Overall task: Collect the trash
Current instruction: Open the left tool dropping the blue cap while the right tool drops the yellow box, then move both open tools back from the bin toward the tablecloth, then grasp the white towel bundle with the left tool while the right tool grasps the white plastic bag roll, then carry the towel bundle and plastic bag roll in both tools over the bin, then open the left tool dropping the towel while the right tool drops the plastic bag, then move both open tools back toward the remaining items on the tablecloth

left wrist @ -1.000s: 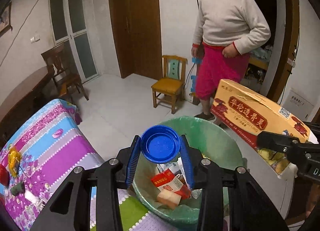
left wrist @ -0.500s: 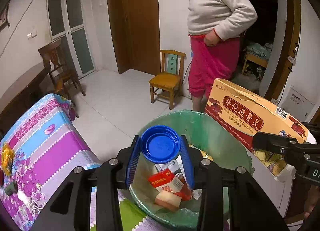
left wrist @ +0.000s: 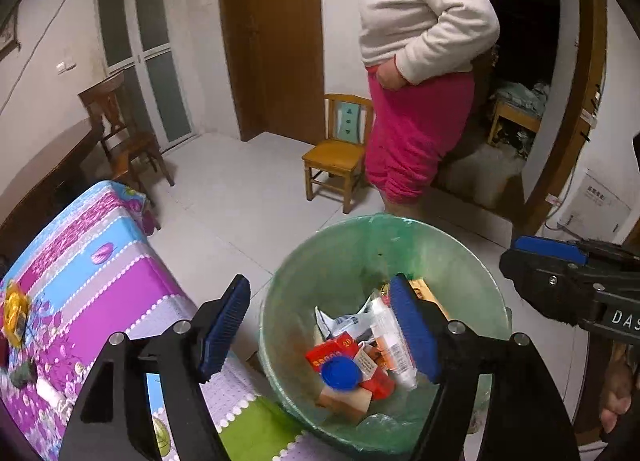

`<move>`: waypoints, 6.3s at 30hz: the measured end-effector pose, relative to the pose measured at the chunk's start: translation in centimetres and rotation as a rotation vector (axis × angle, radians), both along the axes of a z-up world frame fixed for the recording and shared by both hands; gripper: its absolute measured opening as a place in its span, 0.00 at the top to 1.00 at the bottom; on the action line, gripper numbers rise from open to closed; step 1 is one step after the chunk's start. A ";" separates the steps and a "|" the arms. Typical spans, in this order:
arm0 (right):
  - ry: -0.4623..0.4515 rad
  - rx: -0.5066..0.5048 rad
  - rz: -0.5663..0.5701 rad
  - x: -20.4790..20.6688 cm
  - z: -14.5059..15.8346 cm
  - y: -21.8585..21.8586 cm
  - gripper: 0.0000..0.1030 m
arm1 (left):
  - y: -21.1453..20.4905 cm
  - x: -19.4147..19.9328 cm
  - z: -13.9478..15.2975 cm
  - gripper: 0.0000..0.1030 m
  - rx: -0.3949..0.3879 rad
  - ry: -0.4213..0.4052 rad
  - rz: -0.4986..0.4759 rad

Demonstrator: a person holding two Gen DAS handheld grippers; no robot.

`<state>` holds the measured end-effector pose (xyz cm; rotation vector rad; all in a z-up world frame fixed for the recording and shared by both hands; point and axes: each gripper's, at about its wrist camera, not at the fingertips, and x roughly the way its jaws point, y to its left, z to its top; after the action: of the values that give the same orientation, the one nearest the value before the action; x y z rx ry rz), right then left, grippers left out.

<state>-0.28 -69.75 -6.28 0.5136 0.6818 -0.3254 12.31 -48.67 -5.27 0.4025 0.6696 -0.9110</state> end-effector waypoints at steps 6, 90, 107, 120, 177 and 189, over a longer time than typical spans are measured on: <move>-0.030 -0.003 -0.012 -0.8 0.3 0.5 0.68 | 2.7 -0.4 0.4 0.29 -0.011 -0.044 0.040; -0.168 -0.212 0.706 5.2 2.2 29.7 0.76 | 44.0 -1.3 -2.1 0.66 -0.205 0.102 0.450; -0.155 -0.138 0.237 -5.2 7.3 13.3 0.75 | 23.3 -4.5 7.0 0.66 -0.162 -0.003 0.140; -0.037 -0.112 0.110 -4.3 6.6 4.5 0.75 | 5.1 -3.0 5.2 0.66 -0.014 -0.016 0.019; -0.116 -0.074 0.145 -3.9 -0.7 6.8 0.57 | 15.0 2.6 1.1 0.29 -0.135 0.081 0.146; -0.165 -0.181 0.456 -1.7 -0.4 21.0 0.34 | 37.0 7.3 3.6 0.25 -0.112 -0.014 0.261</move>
<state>-2.00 -48.72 -6.67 0.1998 0.5827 0.0838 19.64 -11.66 -1.71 0.2152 0.6380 -0.6932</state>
